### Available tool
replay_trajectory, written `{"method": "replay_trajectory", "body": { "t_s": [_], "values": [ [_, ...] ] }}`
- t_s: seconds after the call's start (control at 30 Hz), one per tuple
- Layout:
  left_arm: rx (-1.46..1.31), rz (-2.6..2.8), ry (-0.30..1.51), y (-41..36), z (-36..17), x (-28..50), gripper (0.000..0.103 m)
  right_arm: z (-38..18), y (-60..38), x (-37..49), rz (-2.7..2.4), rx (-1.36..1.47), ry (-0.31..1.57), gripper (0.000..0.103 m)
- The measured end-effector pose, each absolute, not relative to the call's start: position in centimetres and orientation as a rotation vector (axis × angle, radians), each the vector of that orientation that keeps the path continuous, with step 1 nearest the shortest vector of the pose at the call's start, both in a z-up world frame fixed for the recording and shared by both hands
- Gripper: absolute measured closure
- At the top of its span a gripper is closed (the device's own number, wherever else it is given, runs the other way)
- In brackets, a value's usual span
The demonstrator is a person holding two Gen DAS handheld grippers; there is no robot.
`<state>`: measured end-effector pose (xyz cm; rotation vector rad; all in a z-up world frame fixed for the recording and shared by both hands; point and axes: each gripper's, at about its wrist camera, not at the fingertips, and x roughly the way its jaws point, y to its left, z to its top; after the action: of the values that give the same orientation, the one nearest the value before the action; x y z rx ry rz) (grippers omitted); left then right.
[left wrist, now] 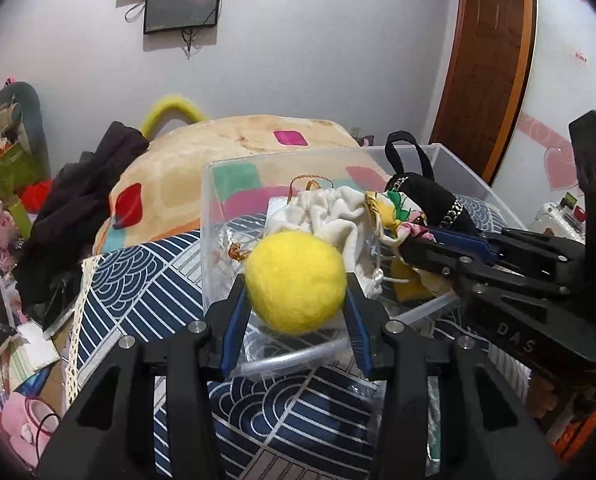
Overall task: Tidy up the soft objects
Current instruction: 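Lower the felt ball and floral scarf into the clear box and open both tools, then grasp the bagged grey knit item with the left tool while the right tool grasps the green mesh glove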
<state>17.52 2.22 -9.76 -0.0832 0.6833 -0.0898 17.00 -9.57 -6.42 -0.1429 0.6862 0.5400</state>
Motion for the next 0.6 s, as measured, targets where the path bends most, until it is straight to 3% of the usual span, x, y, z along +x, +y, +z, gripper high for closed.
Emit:
{"method": "replay_trajectory", "body": {
  "t_s": [0.23, 0.37, 0.6],
  "values": [
    [-0.086, -0.107, 0.669, 2.1, -8.6, 16.0, 0.051, -5.4, -10.4, 16.1, 0.551, -0.132, 0.674, 0.068],
    [-0.068, -0.103, 0.633, 1.6, -7.5, 14.6, 0.047, -4.3, -11.2, 15.2, 0.548, -0.117, 0.642, 0.064],
    [-0.045, -0.094, 0.564, 1.2, -5.4, 11.5, 0.030, -2.0, -12.8, 13.0, 0.541, -0.076, 0.565, 0.051]
  ]
}}
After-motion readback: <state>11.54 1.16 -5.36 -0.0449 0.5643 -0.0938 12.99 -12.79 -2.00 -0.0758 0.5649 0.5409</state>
